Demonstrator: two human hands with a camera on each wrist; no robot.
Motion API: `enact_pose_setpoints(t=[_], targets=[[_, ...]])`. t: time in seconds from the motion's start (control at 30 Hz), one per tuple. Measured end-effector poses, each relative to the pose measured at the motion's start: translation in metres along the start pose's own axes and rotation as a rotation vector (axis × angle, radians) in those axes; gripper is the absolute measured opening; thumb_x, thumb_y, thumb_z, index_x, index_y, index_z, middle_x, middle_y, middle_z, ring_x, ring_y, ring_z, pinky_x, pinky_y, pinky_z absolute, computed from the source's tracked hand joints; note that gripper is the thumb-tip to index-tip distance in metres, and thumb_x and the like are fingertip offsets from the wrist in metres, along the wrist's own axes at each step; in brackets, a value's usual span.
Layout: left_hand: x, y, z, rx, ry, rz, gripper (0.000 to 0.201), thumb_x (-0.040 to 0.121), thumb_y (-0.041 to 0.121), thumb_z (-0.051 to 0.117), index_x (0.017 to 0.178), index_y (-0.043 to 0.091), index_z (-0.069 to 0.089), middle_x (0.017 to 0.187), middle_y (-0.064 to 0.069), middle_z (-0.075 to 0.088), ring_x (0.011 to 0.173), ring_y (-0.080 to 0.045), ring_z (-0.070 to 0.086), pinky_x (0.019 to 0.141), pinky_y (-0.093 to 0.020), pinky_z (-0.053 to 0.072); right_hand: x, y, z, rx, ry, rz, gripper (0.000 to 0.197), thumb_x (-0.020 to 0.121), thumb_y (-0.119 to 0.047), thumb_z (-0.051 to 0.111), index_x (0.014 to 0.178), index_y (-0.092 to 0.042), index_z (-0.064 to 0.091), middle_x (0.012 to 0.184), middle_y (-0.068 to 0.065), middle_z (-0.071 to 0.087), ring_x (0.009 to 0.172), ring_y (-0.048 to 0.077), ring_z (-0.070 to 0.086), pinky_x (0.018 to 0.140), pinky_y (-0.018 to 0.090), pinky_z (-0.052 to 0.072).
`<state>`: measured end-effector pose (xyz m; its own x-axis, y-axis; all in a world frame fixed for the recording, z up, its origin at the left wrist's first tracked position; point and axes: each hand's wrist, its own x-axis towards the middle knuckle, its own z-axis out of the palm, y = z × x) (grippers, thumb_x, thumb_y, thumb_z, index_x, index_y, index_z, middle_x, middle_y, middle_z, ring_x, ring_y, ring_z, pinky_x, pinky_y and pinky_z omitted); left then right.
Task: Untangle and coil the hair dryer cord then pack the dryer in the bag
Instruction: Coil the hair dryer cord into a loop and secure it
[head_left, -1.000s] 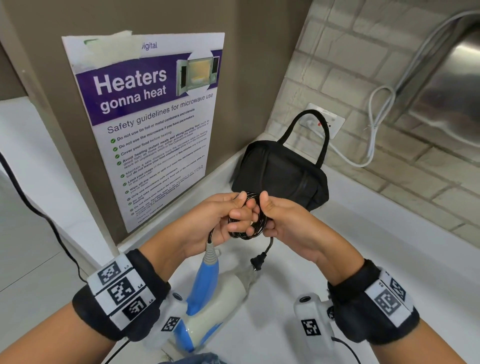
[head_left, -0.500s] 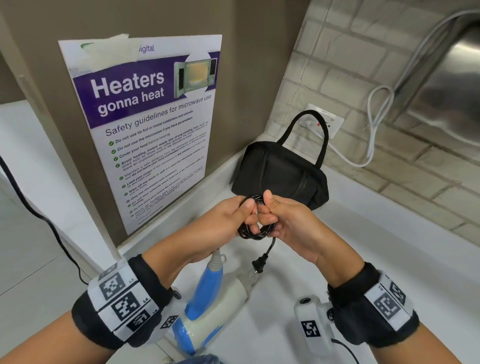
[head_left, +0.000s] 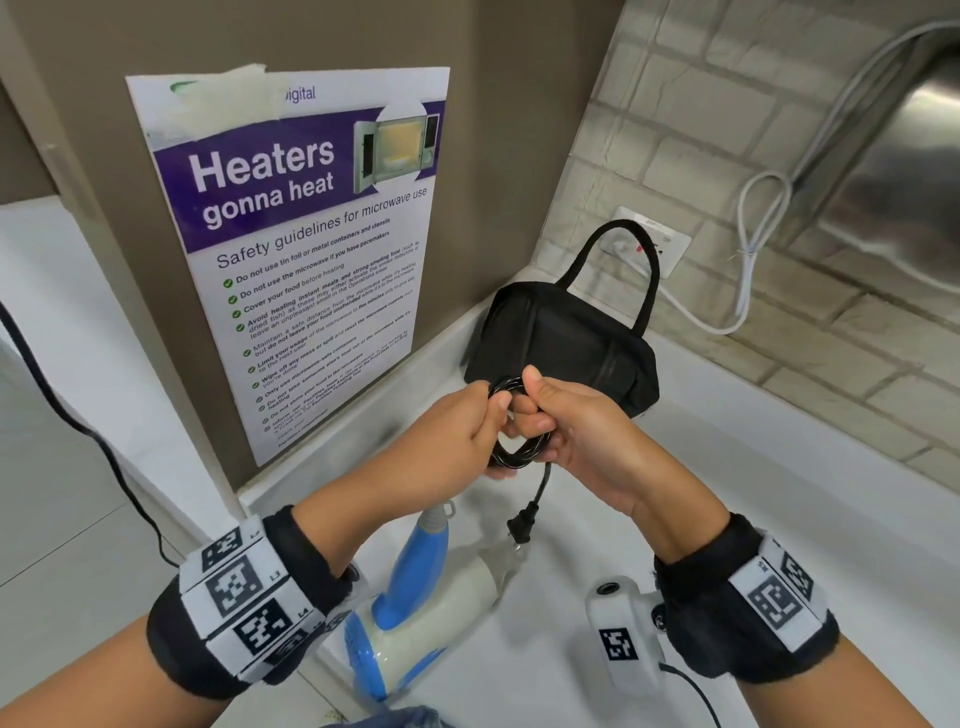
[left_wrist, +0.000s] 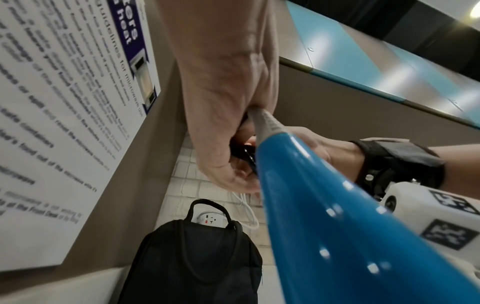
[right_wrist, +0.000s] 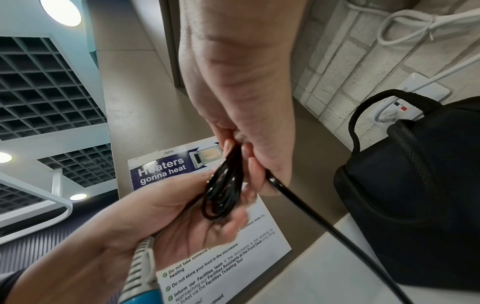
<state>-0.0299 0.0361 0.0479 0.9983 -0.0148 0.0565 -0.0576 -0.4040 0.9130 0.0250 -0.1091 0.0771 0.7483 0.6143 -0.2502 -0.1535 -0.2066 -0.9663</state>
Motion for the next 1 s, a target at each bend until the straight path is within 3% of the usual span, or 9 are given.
enact_pose_setpoints(t=[0.1,0.2,0.37,0.5,0.6,0.73,0.8,0.9,1.0], targets=[[-0.002,0.003,-0.001,0.069,-0.062,-0.019,0.037,0.101,0.037,0.024,0.097,0.005,0.043,0.081,-0.011,0.073,0.054,-0.017,0.07,0.064,-0.036,0.058,0.0,0.001,0.0,-0.044,-0.009,-0.014,0.039,0.098,-0.043,0.037,0.069,-0.019,0.045,0.059,-0.006,0.033,0.06,0.016,0.03,0.061,0.028,0.029],[-0.004,0.005,-0.001,0.149,-0.046,0.007,0.034,0.101,0.036,0.023,0.092,0.008,0.041,0.077,-0.012,0.073,0.054,-0.022,0.068,0.06,-0.04,0.057,-0.001,0.0,0.0,-0.085,-0.016,-0.014,0.039,0.097,-0.046,0.036,0.072,-0.018,0.047,0.061,-0.005,0.032,0.066,0.023,0.031,0.069,0.034,0.033],[-0.004,0.006,-0.001,0.197,-0.065,-0.034,0.021,0.098,0.026,0.032,0.088,0.009,0.04,0.073,-0.009,0.072,0.05,-0.017,0.059,0.06,-0.035,0.053,0.001,0.001,0.004,-0.13,0.048,-0.018,0.038,0.098,-0.045,0.036,0.075,-0.018,0.048,0.06,-0.007,0.036,0.059,0.014,0.042,0.072,0.036,0.035],[-0.002,0.005,-0.002,0.204,-0.062,-0.058,0.019,0.097,0.026,0.033,0.085,0.013,0.04,0.073,-0.006,0.071,0.042,-0.008,0.054,0.051,-0.03,0.048,0.0,-0.001,0.005,-0.108,0.051,-0.016,0.037,0.099,-0.044,0.035,0.075,-0.018,0.048,0.061,-0.008,0.036,0.059,0.011,0.033,0.065,0.028,0.032],[-0.002,0.004,-0.008,0.157,-0.088,-0.055,0.02,0.097,0.026,0.032,0.081,0.015,0.039,0.071,-0.007,0.071,0.042,-0.011,0.053,0.052,-0.028,0.044,-0.003,-0.004,0.0,0.054,-0.03,-0.002,0.033,0.099,-0.04,0.037,0.078,-0.017,0.049,0.061,-0.008,0.036,0.056,0.009,0.027,0.058,0.023,0.029],[-0.003,0.005,-0.014,0.055,-0.185,-0.037,0.022,0.099,0.024,0.031,0.087,0.007,0.039,0.072,-0.008,0.071,0.041,-0.013,0.049,0.047,-0.021,0.039,-0.005,-0.003,-0.004,0.146,-0.082,0.01,0.032,0.098,-0.039,0.039,0.081,-0.015,0.052,0.062,-0.007,0.038,0.057,0.009,0.027,0.058,0.023,0.029],[-0.002,0.003,-0.016,0.076,-0.184,-0.005,0.022,0.099,0.022,0.03,0.089,0.005,0.04,0.071,-0.008,0.071,0.041,-0.013,0.049,0.049,-0.023,0.04,-0.003,0.0,-0.004,0.086,-0.066,-0.023,0.034,0.099,-0.038,0.037,0.082,-0.014,0.053,0.064,-0.006,0.04,0.061,0.01,0.028,0.06,0.024,0.03],[-0.001,0.002,-0.017,0.081,-0.149,0.026,0.019,0.1,0.021,0.029,0.084,0.014,0.039,0.068,-0.005,0.069,0.042,-0.013,0.048,0.051,-0.027,0.043,-0.003,0.006,-0.01,-0.071,-0.031,-0.119,0.038,0.1,-0.037,0.034,0.093,-0.016,0.065,0.076,-0.002,0.05,0.065,0.009,0.036,0.063,0.021,0.034],[-0.004,0.002,-0.018,0.055,-0.131,0.035,0.022,0.101,0.023,0.028,0.083,0.013,0.038,0.066,-0.007,0.069,0.043,-0.014,0.046,0.05,-0.025,0.041,-0.003,0.012,-0.018,-0.517,0.047,-0.152,0.031,0.1,-0.03,0.038,0.101,-0.015,0.066,0.085,-0.01,0.05,0.076,0.004,0.046,0.075,0.019,0.038]])
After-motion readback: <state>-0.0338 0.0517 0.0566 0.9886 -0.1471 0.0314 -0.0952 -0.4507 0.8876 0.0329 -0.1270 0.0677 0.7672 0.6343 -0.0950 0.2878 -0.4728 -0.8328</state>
